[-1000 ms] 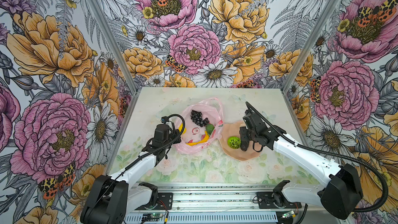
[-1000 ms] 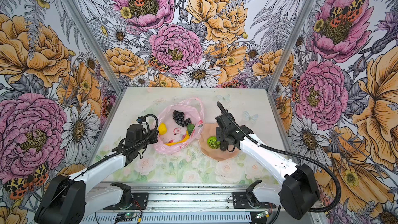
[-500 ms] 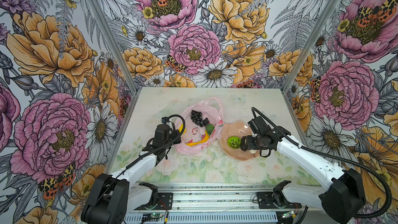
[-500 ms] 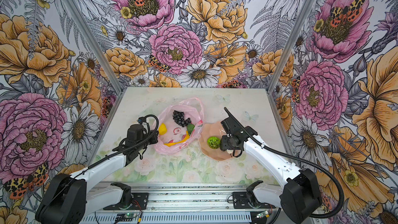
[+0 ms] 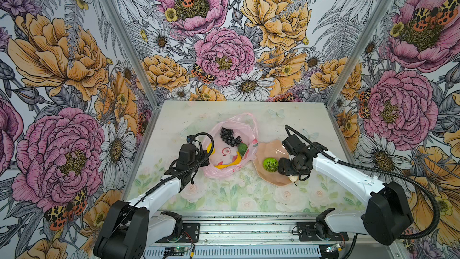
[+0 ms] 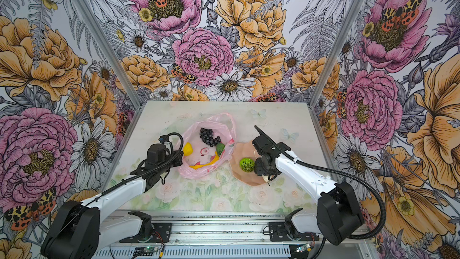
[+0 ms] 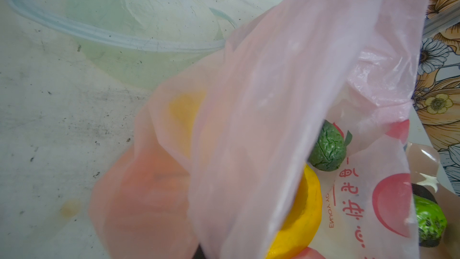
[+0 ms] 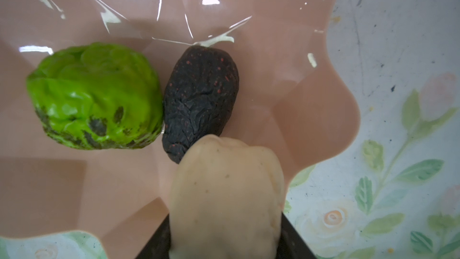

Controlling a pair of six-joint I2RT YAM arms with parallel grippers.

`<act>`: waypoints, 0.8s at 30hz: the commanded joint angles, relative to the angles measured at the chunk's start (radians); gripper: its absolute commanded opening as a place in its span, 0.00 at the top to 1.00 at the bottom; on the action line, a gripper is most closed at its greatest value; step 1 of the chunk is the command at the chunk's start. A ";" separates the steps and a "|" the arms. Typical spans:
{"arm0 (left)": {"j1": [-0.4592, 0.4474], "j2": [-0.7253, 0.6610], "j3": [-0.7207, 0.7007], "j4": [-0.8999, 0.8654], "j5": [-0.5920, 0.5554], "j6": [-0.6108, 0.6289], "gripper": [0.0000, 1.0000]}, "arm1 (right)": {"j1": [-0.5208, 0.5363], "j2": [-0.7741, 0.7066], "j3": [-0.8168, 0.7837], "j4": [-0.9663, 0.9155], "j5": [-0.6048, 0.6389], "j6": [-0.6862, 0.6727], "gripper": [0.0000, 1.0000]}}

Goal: Take fruits out of the plastic bag
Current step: Place the fruit on the plate.

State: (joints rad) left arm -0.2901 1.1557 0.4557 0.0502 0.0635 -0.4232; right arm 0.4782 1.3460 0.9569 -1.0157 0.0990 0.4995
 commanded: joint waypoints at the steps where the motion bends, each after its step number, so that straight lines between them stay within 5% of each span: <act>1: 0.006 -0.008 -0.012 0.017 -0.014 -0.007 1.00 | -0.004 0.031 0.047 0.012 -0.001 -0.021 0.52; 24: 0.008 -0.017 -0.012 0.013 -0.019 -0.004 1.00 | -0.001 0.207 0.123 0.065 0.018 -0.062 0.39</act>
State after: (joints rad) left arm -0.2901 1.1557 0.4557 0.0502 0.0631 -0.4232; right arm 0.4782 1.5482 1.0458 -0.9752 0.1036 0.4480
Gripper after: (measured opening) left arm 0.050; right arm 0.605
